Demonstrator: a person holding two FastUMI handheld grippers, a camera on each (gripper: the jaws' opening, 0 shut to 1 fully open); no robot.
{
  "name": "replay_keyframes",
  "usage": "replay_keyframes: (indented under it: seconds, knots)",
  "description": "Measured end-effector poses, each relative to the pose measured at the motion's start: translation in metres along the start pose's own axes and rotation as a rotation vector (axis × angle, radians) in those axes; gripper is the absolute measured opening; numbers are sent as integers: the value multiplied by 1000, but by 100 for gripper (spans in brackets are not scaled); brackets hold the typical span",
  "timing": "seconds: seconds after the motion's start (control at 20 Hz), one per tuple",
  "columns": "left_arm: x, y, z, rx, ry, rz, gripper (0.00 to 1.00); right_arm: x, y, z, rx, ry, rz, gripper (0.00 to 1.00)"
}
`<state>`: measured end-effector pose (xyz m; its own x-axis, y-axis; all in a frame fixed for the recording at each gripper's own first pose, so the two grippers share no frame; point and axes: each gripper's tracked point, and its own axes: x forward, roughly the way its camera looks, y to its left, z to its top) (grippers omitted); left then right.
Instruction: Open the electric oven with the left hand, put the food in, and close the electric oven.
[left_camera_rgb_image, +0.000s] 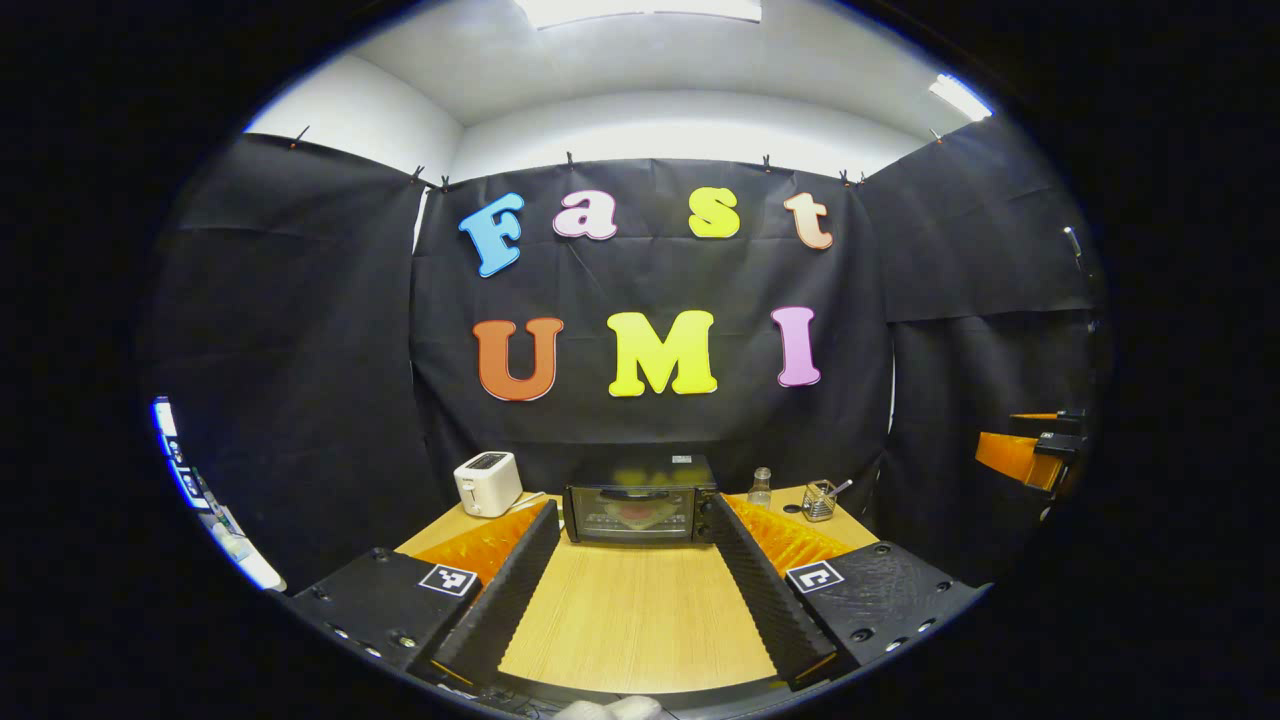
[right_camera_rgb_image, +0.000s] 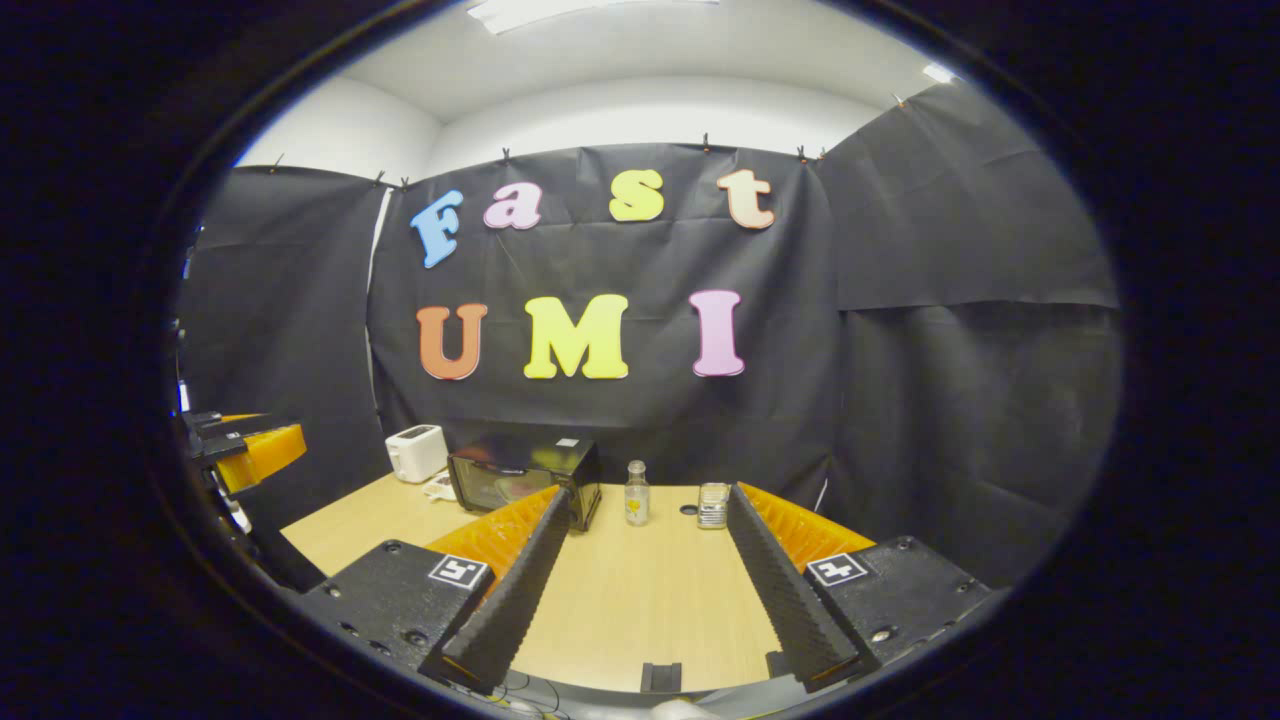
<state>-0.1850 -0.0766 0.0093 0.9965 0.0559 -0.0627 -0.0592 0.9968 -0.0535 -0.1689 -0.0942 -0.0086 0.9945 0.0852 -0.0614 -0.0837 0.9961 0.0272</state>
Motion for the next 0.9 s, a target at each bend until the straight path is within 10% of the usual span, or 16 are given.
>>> replay_keyframes:
  seconds: [0.9]
  knots:
    - [-28,-4,9,12,-14,10,96,-20,2,1,17,-19,-4,96]
